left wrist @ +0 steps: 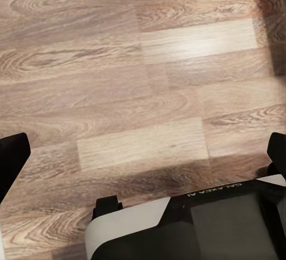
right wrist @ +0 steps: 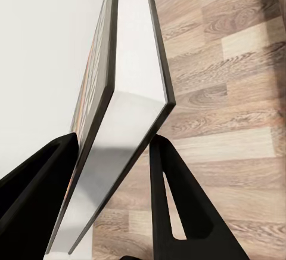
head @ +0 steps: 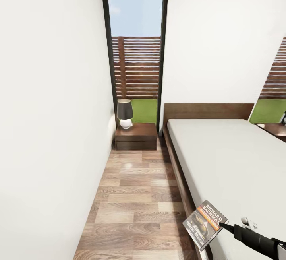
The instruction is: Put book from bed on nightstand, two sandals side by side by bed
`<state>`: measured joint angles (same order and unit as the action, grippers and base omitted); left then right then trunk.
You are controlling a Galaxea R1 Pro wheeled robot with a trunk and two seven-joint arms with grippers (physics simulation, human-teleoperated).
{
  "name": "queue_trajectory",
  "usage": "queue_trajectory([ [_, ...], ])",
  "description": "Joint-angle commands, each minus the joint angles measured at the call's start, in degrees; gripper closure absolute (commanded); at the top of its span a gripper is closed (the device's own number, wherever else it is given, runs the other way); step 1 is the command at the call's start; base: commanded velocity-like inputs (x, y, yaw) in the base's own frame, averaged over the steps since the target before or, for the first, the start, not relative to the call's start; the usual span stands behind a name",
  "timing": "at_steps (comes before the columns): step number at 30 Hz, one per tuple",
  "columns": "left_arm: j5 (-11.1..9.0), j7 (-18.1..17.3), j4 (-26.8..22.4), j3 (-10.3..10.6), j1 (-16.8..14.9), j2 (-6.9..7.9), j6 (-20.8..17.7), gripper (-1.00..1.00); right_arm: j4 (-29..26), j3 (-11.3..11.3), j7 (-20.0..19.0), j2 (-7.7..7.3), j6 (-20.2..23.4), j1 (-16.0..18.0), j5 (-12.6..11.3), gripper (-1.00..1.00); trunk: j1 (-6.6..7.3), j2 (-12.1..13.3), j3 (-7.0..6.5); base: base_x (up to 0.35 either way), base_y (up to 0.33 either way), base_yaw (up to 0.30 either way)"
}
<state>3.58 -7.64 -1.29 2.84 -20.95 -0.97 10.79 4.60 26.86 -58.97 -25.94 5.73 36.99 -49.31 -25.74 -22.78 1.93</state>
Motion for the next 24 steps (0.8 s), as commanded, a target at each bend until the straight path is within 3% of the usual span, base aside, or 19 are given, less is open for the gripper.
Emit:
queue_trajectory([
  [1,0.37,0.08,0.06,0.24,-0.06,0.01,0.29,-1.00,0.15,0.30,-0.30,0.01,0.59,0.10,-0.61,1.00,-0.04,-0.13,0.13,0.000,0.000,0.000],
  [7,0.26,0.08,0.06,0.24,-0.06,0.01,0.24,-1.00,0.15,0.30,-0.22,0.01,0.59,0.10,-0.61,1.00,-0.04,-0.13,0.13,0.085,0.000,0.000],
  [24,0.20,0.08,0.06,0.24,-0.06,0.01,0.21,-1.00,0.15,0.30,-0.18,0.01,0.59,0.10,-0.61,1.00,-0.04,-0.13,0.13,0.320,0.000,0.000],
])
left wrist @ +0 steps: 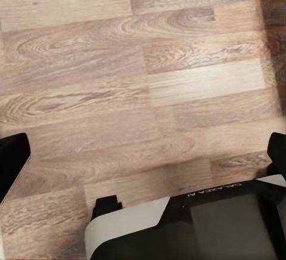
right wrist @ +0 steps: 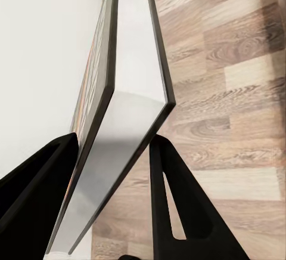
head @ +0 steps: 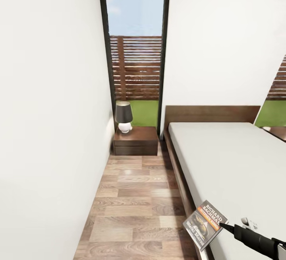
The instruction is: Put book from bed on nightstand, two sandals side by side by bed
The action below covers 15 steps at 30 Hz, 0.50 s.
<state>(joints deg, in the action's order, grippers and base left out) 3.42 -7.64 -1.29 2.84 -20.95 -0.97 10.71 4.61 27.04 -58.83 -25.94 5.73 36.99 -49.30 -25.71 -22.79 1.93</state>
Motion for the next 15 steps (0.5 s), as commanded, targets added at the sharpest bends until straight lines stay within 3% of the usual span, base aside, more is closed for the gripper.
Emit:
queue_trajectory([
  [1,0.36,0.08,0.06,0.24,-0.06,0.01,0.28,-1.00,0.14,0.12,-0.32,0.02,0.60,0.10,-0.62,1.00,-0.07,-0.13,0.13,0.330,0.000,0.000],
  [15,0.44,0.08,0.06,0.24,-0.06,0.01,0.30,-1.00,0.14,0.12,-0.32,0.02,0.60,0.10,-0.62,1.00,-0.07,-0.13,0.13,0.330,0.000,0.000],
])
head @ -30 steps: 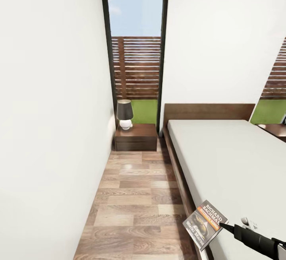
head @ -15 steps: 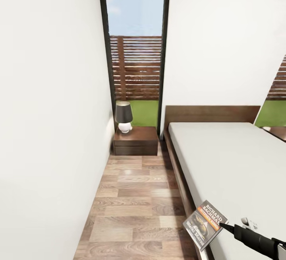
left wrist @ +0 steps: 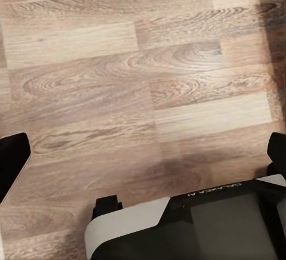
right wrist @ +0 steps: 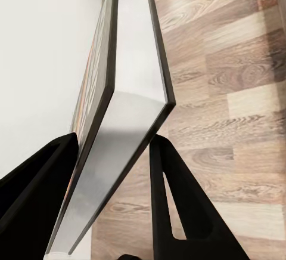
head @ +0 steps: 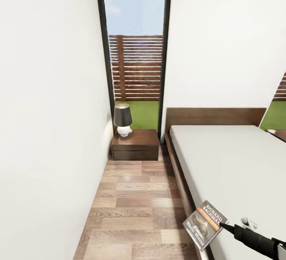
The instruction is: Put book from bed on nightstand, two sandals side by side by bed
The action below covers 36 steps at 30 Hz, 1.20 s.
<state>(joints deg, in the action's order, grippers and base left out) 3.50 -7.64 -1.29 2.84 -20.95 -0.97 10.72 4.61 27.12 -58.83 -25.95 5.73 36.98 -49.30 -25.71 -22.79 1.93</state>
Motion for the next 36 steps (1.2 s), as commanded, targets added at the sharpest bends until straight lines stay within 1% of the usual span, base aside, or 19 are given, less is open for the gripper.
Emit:
queue_trajectory([
  [1,0.37,0.08,0.06,0.24,-0.06,0.01,0.28,-1.00,0.14,0.04,-0.32,0.02,0.60,0.11,-0.63,1.00,-0.07,-0.13,0.13,0.330,0.000,0.000],
  [36,0.37,0.08,0.06,0.24,-0.06,0.01,0.28,-1.00,0.14,0.04,-0.32,0.02,0.60,0.09,-0.63,1.00,-0.07,-0.13,0.13,0.330,0.000,0.000],
])
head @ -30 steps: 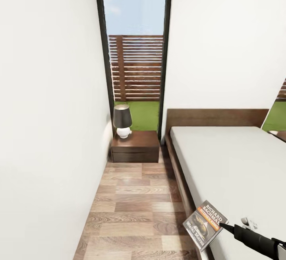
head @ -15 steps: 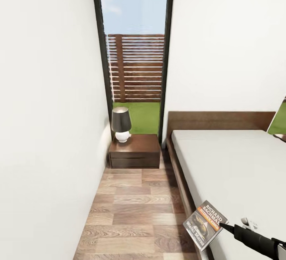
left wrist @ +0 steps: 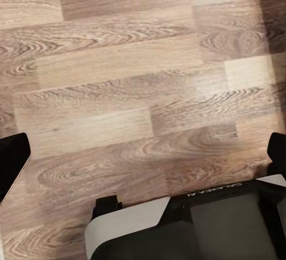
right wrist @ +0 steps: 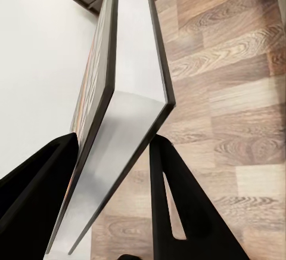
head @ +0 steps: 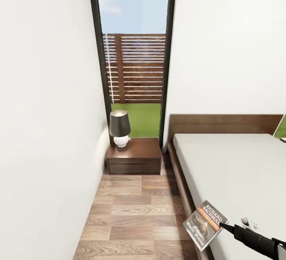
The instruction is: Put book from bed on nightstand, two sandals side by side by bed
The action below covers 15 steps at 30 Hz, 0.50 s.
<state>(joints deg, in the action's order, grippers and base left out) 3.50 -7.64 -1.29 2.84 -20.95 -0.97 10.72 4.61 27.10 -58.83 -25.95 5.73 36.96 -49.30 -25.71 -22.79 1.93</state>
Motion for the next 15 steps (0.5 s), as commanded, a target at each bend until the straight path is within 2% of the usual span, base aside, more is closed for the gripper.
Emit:
queue_trajectory([
  [1,0.36,0.08,0.06,0.24,-0.06,0.01,0.29,-1.00,0.14,0.06,-0.32,0.02,0.60,0.10,-0.62,1.00,-0.07,-0.13,0.13,0.330,0.000,0.000],
  [15,0.36,0.08,0.06,0.24,-0.06,0.01,0.30,-1.00,0.14,0.06,-0.32,0.02,0.60,0.12,-0.62,1.00,-0.07,-0.13,0.13,0.330,0.000,0.000],
])
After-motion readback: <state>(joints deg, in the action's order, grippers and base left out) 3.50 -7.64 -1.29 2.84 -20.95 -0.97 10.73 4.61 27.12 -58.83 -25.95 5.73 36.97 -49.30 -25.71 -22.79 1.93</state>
